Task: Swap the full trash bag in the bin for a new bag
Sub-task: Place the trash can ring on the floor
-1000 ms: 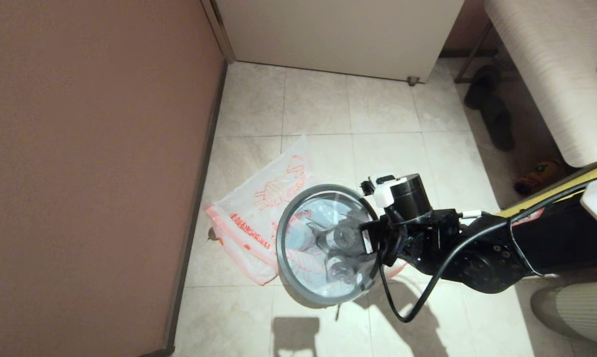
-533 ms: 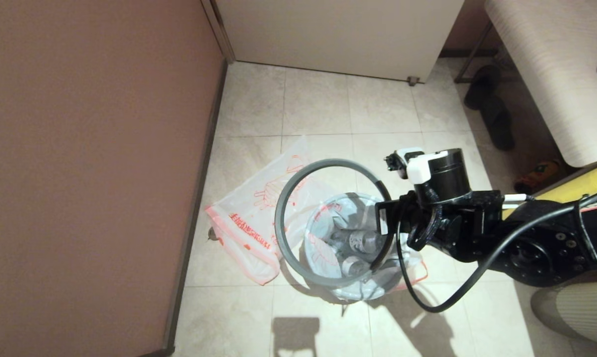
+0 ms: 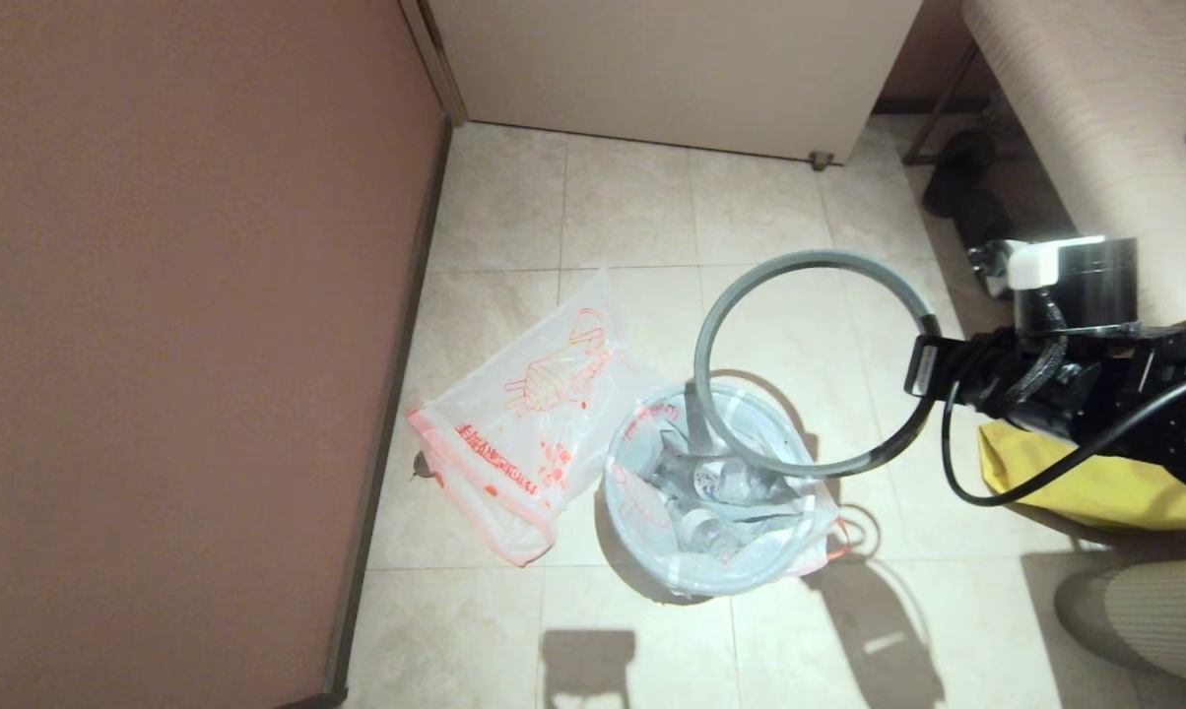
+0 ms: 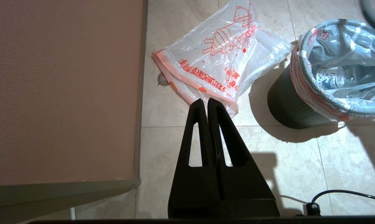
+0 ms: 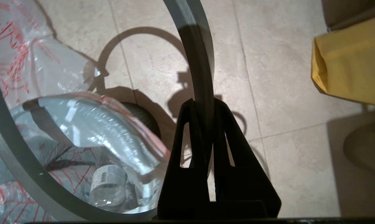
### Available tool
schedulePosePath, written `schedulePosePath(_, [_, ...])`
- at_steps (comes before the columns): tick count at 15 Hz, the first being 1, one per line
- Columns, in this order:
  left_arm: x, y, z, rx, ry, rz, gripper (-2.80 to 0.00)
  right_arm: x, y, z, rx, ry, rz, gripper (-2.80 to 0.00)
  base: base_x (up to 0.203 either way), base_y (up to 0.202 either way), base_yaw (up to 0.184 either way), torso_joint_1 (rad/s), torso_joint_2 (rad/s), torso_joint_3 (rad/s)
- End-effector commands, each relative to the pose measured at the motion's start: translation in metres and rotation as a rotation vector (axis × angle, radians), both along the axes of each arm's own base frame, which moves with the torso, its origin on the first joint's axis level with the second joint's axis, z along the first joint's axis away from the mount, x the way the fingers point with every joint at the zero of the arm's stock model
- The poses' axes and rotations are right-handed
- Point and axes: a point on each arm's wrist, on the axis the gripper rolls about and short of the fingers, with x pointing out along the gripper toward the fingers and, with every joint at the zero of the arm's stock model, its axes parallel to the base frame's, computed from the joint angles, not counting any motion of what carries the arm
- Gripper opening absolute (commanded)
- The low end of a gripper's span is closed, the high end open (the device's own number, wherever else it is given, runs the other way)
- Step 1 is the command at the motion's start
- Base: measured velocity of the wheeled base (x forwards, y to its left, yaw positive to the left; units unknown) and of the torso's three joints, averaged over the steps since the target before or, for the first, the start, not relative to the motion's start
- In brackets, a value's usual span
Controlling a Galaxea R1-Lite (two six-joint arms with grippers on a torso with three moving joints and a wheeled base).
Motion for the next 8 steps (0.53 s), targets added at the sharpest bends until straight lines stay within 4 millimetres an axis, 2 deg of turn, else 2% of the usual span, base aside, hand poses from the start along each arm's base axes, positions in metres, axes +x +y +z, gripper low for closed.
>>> schedulePosePath(1, [0.000,0.000,0.000,0.000,0.000,0.000,-2.80,-0.001,-0.040,0.006,0.064,-0.016,-0.089,-2.80,0.000,0.000,0.000,0.000,0.00,0.000])
schedulePosePath(5, [0.000,0.000,0.000,0.000,0.000,0.000,-2.80,0.012,-0.094,0.014,0.160,-0.062,-0.206,-2.80,0.000,0.000,0.000,0.000,0.00,0.000])
schedulePosePath(8, [0.000,0.000,0.000,-0.001,0.000,0.001,-2.80,0.027,-0.128,-0.015,0.108,0.026,-0.283,-2.80,0.000,0.000,0.000,0.000,0.00,0.000])
